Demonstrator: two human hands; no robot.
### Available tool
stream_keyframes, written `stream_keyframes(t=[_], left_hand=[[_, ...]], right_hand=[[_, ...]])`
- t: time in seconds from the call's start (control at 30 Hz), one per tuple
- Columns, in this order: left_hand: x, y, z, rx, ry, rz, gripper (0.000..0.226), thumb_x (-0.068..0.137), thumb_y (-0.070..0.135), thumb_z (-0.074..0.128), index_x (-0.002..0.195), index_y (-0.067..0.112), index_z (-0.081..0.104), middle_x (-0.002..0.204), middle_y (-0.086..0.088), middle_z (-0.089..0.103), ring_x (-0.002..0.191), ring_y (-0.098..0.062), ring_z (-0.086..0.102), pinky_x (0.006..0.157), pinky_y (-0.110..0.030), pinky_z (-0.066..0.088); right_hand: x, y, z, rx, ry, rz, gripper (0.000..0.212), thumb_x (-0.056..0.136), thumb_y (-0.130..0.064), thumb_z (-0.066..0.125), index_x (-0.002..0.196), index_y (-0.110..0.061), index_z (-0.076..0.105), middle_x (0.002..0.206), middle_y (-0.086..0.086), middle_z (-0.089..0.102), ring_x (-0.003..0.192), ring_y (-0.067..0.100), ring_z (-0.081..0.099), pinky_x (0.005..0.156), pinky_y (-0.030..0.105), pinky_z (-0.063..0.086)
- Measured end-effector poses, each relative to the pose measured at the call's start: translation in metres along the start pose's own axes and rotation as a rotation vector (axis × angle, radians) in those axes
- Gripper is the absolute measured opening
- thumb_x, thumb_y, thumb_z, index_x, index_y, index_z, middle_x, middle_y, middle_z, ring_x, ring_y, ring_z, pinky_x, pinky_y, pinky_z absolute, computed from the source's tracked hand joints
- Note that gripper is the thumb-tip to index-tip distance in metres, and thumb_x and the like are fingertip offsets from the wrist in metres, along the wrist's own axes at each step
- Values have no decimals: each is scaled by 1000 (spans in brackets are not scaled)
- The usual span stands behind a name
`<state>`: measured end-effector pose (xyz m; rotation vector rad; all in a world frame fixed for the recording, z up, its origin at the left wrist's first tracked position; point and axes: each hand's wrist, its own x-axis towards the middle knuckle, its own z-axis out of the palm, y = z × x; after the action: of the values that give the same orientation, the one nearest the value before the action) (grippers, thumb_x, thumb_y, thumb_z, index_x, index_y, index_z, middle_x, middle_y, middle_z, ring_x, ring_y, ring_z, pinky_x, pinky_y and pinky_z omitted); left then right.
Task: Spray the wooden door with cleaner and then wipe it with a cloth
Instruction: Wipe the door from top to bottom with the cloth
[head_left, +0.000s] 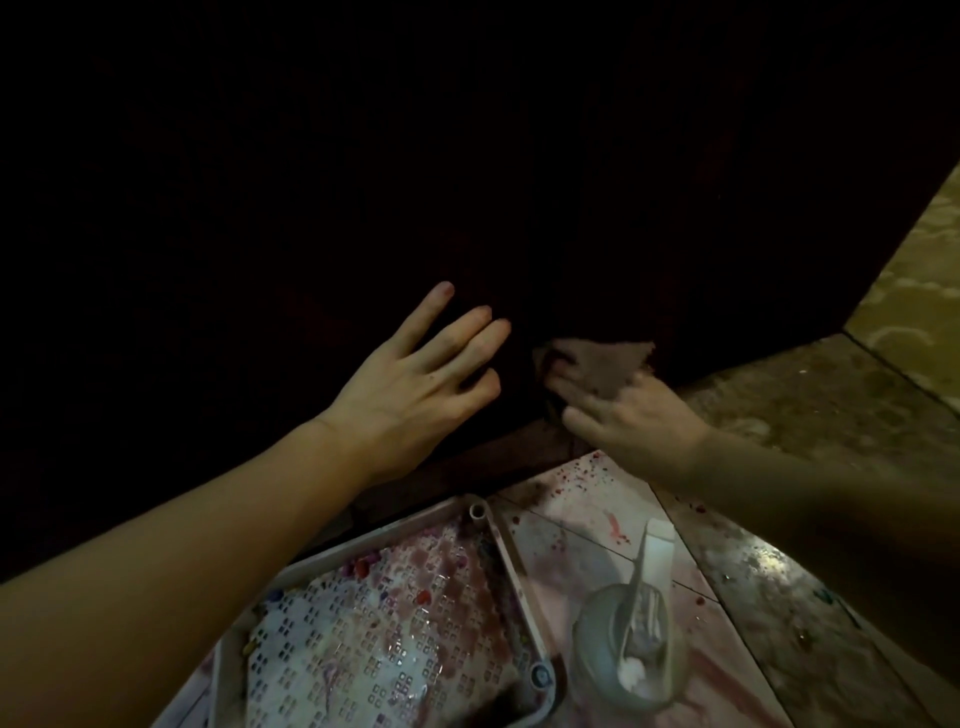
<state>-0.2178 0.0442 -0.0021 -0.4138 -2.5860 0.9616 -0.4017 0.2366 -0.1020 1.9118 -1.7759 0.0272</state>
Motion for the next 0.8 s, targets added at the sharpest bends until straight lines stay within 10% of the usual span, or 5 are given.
stream_keyframes(t=[0.13,0.3,0.43,0.63,0.8], left_hand=[[-1,-2,0,10,-10,1,54,66,18,76,117,8,62,145,-25,36,138,-39,26,118,-58,-2],[-2,-3,2,15,3,7,51,68,19,75,116,9,60,144,-23,34,138,-39,26,118,-58,1],[-2,-1,3,8,14,7,48,70,18,72,116,8,61,143,-24,35,137,-40,26,118,-58,1],[-3,-2,4,3,14,11,49,71,17,75,117,8,59,145,-24,32,139,-39,24,118,-58,-1],[-2,-1,4,-8,27,5,47,67,17,73,112,8,62,141,-24,37,137,-41,26,118,-59,1]], right_hand=[[-10,-2,2,23,-184,3,21,68,-12,67,88,-13,61,121,10,68,57,24,67,57,32,48],[35,12,-32,-16,339,135,5,94,-5,43,95,-9,47,138,22,54,118,39,59,85,50,50],[39,8,-22,-14,393,112,9,96,-4,40,92,-7,48,129,25,58,126,37,47,100,52,40],[-3,2,-1,58,-47,-8,31,79,-7,32,94,-9,58,133,15,59,59,31,68,55,38,52],[46,18,-46,-78,373,121,8,93,-4,44,97,-7,51,135,23,56,122,39,55,85,50,51]])
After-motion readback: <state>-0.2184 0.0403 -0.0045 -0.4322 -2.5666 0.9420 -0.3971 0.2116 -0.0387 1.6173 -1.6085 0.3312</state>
